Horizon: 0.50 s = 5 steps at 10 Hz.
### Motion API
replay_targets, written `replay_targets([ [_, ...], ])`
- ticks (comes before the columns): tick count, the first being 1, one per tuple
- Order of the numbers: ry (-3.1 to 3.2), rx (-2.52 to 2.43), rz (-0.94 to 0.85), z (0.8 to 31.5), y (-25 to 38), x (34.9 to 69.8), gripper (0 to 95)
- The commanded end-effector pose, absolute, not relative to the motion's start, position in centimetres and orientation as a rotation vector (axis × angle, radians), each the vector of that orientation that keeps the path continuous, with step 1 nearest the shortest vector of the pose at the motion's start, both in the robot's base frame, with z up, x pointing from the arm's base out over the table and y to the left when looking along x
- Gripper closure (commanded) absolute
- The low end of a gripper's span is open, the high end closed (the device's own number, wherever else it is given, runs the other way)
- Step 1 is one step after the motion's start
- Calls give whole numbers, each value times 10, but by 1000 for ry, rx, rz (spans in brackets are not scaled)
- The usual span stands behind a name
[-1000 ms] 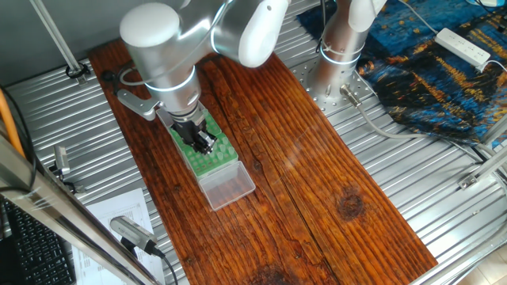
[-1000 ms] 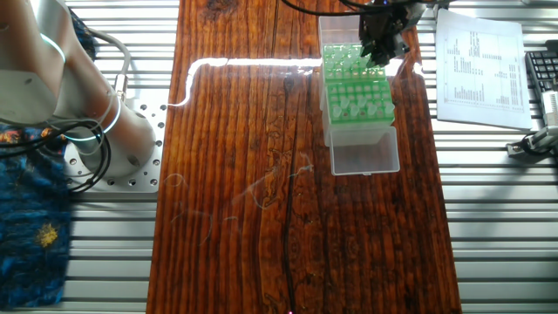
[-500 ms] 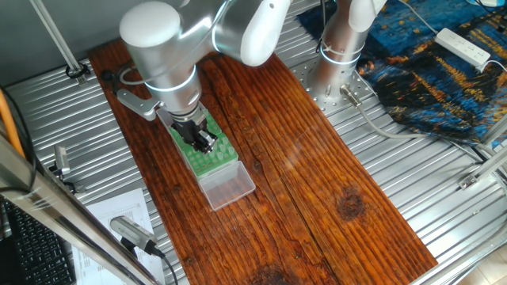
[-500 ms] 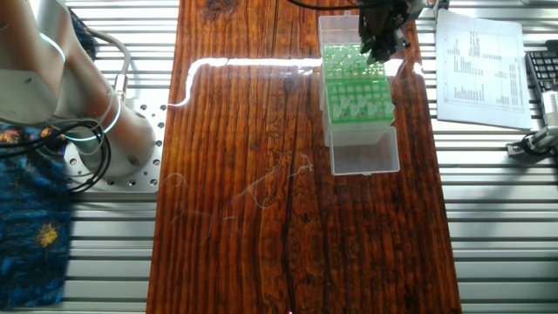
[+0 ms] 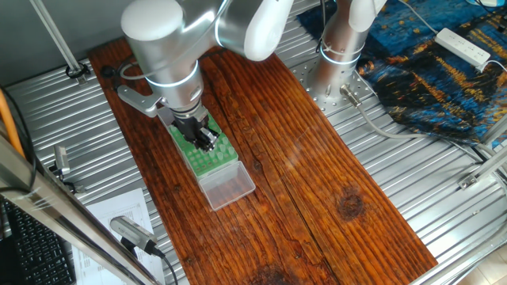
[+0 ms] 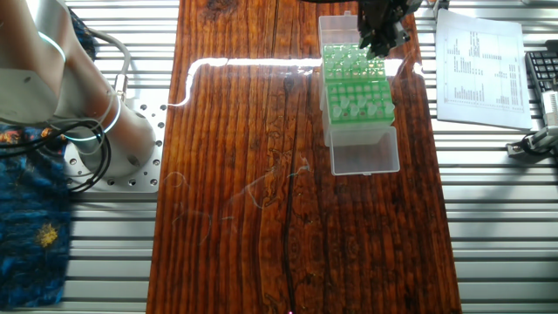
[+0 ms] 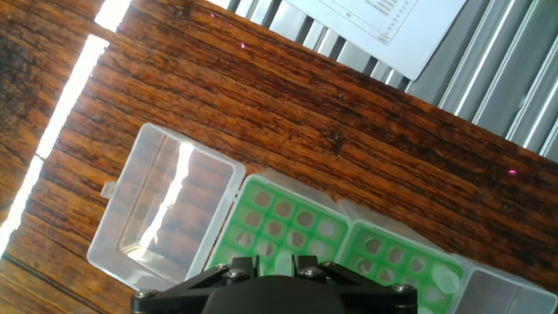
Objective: Transfer all large pipette tips from one holder to another
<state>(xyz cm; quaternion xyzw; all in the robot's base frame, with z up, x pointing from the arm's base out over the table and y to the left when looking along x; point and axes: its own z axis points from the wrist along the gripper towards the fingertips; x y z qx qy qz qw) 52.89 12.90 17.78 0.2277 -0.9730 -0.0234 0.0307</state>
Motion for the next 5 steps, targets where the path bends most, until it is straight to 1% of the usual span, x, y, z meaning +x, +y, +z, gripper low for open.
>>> replay_targets([
  [1,-2998,705,-81,178,129,528,760],
  [5,-2993,732,-93,180,130,527,760],
])
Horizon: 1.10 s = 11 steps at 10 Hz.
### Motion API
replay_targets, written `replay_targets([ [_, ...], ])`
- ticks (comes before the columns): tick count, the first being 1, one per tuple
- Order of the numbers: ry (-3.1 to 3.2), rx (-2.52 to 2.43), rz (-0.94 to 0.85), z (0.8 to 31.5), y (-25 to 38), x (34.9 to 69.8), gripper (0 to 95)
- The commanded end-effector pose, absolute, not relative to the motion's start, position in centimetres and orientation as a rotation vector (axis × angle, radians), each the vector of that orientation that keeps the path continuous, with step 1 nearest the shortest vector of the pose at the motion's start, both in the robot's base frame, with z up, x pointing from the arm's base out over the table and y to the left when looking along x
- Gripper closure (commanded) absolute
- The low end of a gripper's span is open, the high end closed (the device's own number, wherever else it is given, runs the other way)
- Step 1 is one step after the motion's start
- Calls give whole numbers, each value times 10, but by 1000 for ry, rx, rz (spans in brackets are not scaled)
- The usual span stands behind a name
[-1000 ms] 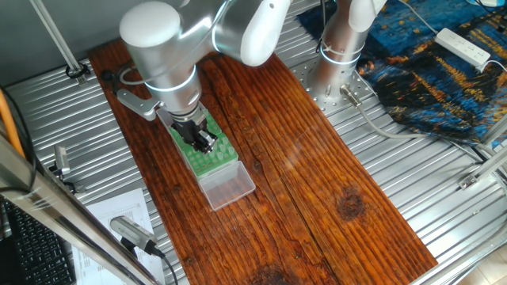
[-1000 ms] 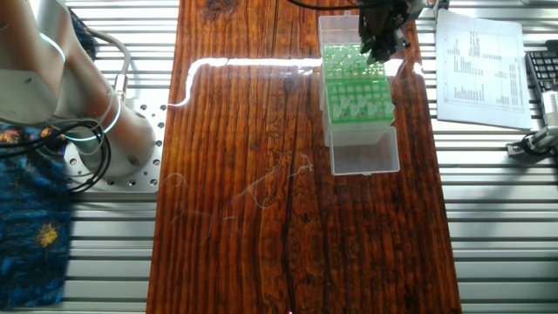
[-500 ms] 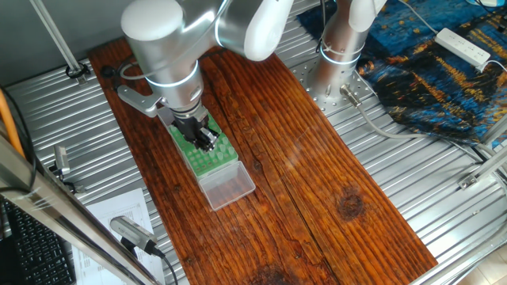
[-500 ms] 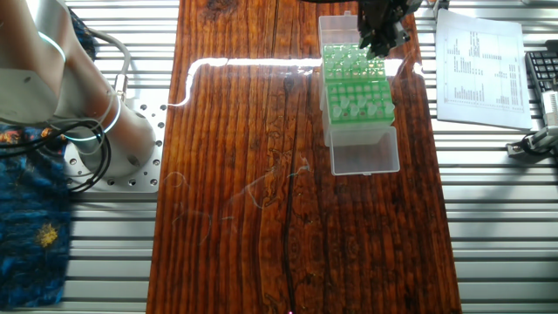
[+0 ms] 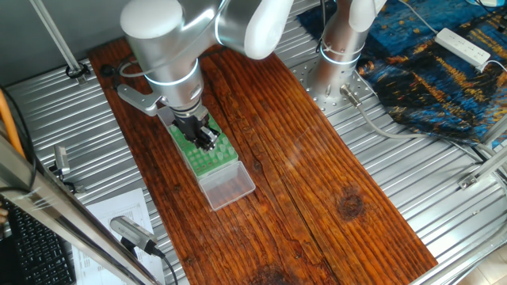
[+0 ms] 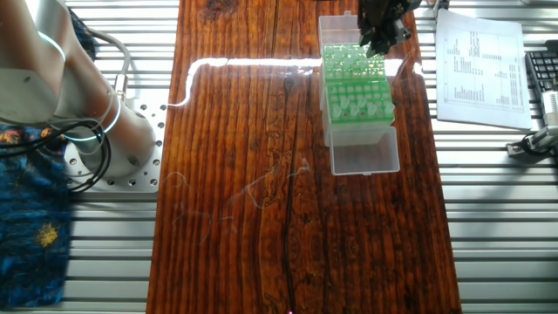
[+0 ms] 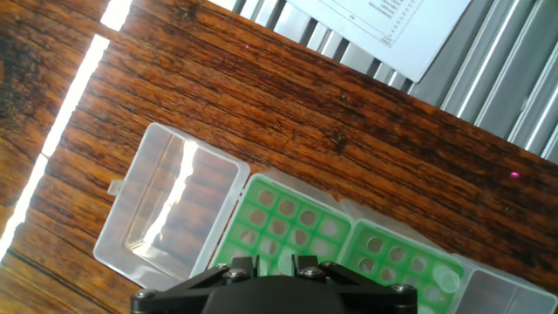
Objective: Transfer all large pipette tips from one holder to another
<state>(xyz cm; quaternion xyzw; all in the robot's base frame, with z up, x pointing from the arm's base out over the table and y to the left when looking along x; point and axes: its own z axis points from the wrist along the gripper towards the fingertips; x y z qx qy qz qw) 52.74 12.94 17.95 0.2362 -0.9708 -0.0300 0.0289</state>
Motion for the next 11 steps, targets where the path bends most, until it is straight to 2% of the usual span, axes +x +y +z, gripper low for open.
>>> replay_targets([
  [1,-2991,735,-93,180,130,527,760],
  [11,-2985,758,-97,181,130,527,760],
])
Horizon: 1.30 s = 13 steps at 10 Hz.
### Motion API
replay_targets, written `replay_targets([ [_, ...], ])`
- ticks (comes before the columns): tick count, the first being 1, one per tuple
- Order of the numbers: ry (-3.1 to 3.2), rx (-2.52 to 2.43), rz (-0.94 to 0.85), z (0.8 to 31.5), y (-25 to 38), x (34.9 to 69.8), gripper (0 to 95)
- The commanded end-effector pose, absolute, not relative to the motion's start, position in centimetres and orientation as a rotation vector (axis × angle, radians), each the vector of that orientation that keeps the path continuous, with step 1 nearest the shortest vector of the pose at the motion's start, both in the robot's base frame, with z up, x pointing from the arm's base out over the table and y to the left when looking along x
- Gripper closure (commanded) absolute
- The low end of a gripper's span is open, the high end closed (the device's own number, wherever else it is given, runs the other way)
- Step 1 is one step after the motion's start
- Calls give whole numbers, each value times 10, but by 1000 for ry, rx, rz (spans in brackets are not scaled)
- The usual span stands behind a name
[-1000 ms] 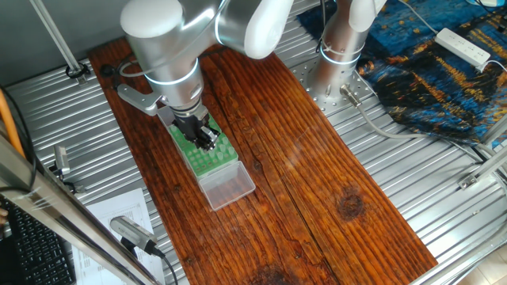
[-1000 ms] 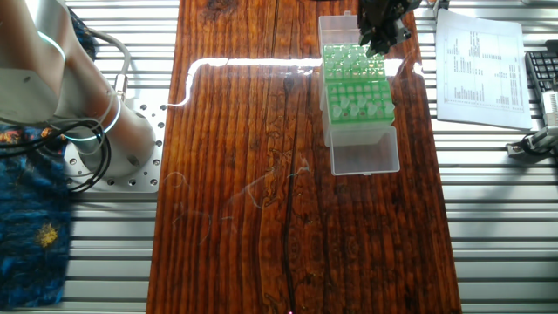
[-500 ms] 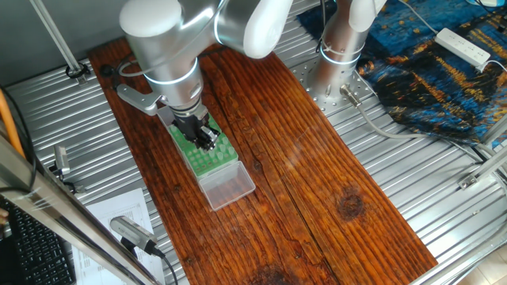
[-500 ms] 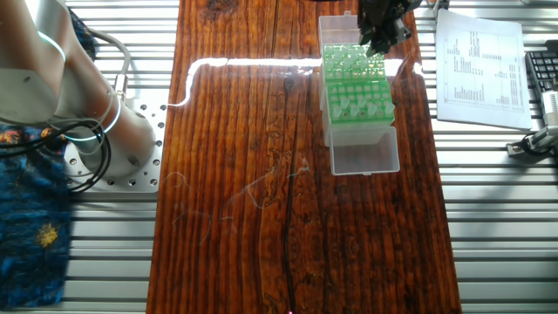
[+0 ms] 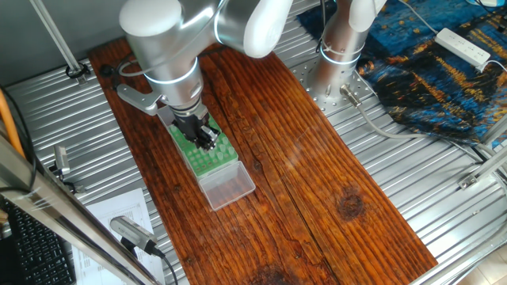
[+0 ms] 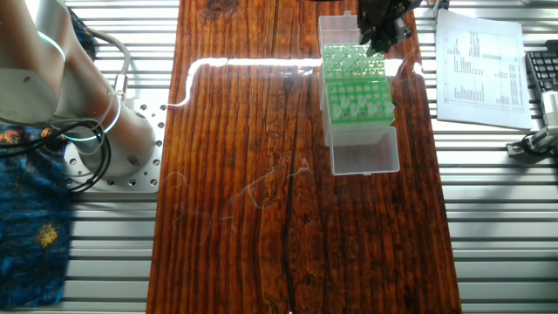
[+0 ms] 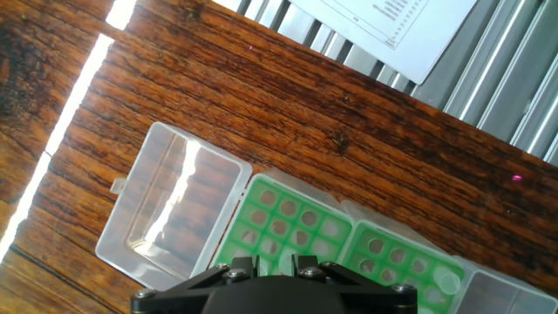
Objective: Transfer all large pipette tips from one holder to another
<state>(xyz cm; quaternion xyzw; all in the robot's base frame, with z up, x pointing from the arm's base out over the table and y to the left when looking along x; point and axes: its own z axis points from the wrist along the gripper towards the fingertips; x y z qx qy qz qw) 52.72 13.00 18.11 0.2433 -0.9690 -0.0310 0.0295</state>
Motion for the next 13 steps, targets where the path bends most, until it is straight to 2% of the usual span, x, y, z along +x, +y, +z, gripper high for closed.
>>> replay_targets([
  [1,-2980,768,-98,181,130,527,760],
  [13,-2935,833,-101,182,130,527,760],
])
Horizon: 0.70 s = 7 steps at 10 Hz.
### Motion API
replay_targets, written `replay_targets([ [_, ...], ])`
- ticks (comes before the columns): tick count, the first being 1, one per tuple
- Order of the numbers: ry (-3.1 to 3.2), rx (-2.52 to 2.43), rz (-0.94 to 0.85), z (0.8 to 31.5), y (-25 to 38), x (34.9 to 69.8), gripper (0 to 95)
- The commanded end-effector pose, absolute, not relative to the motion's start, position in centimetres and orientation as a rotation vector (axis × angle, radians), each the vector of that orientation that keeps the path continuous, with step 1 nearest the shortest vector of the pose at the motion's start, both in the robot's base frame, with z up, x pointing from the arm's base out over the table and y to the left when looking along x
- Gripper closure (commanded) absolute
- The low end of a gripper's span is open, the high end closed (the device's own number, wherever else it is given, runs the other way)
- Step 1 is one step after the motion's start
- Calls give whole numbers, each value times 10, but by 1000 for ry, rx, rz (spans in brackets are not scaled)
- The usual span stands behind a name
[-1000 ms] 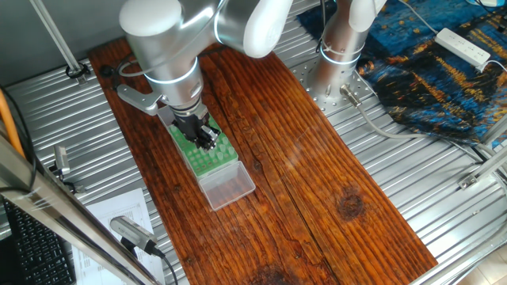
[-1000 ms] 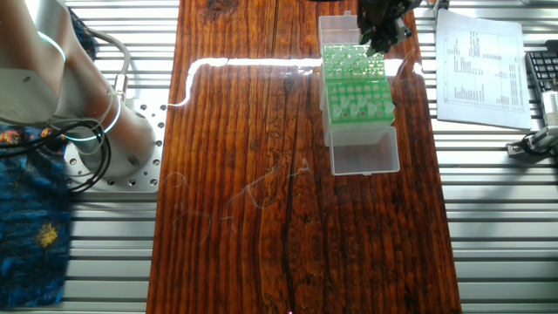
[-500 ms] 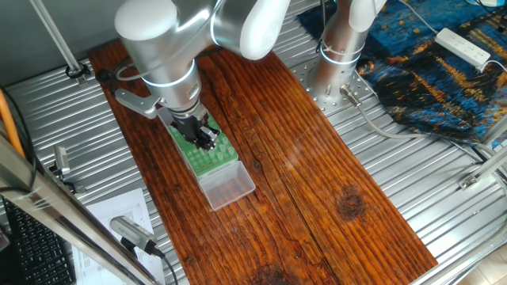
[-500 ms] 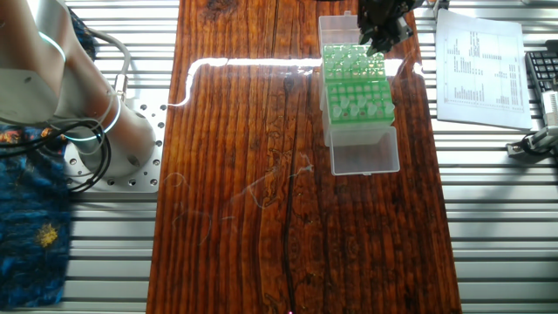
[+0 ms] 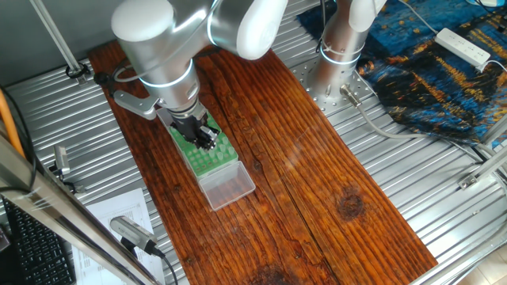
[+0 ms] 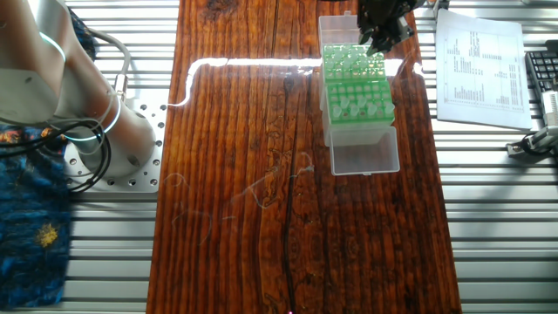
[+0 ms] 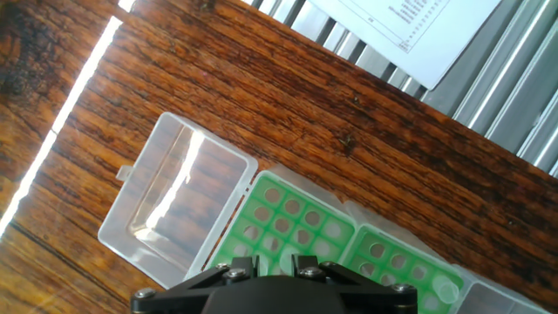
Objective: Transfer all large pipette tips from one holder to another
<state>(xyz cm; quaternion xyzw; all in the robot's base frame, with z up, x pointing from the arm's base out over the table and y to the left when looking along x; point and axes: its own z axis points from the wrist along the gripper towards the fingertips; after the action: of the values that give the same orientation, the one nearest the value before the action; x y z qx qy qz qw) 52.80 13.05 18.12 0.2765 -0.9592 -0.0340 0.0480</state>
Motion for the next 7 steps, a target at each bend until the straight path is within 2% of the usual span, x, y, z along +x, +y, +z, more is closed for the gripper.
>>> replay_targets([
  [1,-2939,828,-102,182,130,527,760],
  [7,-2944,804,-101,182,130,527,760],
])
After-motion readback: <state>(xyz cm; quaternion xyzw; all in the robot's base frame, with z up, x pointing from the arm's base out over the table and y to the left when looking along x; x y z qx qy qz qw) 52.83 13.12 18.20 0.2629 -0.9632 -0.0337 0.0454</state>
